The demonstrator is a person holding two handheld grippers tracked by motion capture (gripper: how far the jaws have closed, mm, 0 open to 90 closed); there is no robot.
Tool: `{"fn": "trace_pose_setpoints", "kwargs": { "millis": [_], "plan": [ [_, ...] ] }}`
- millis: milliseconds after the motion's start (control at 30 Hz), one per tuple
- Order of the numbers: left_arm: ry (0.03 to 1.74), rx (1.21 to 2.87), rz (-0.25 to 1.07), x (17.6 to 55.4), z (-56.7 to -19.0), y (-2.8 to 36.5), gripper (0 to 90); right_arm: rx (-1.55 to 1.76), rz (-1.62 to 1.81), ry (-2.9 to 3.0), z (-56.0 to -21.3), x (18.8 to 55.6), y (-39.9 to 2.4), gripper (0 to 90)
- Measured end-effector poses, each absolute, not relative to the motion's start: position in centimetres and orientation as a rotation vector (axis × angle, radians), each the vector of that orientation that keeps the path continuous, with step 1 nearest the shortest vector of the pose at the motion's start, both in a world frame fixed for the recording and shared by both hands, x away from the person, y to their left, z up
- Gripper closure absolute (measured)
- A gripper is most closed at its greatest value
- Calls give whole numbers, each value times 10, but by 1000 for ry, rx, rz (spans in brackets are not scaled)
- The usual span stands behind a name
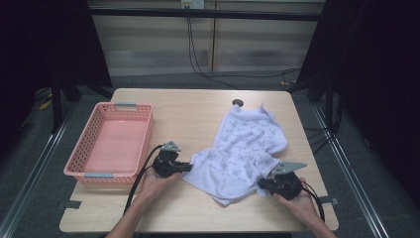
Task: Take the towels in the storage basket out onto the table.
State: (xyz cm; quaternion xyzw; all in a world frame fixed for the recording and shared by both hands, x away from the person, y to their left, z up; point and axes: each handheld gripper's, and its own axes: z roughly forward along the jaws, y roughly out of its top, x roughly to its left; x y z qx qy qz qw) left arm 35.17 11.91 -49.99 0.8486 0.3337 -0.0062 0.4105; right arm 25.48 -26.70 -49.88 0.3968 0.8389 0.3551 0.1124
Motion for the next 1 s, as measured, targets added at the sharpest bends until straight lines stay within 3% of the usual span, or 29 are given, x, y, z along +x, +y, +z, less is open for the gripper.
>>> {"fn": "trace_pose_setpoints", "kwargs": {
  "millis": [333, 733, 1000],
  "plan": [
    [862, 1964, -49, 370, -475, 130, 870, 1272, 1158, 2371, -490, 303, -276, 855],
    [801, 1764, 135, 395, -339, 150, 870, 1170, 1391, 2015, -346, 328, -315, 855],
    [694, 1692, 267, 389, -253, 156, 870, 1075, 1467, 1862, -265, 336, -325, 856]
  ]
}}
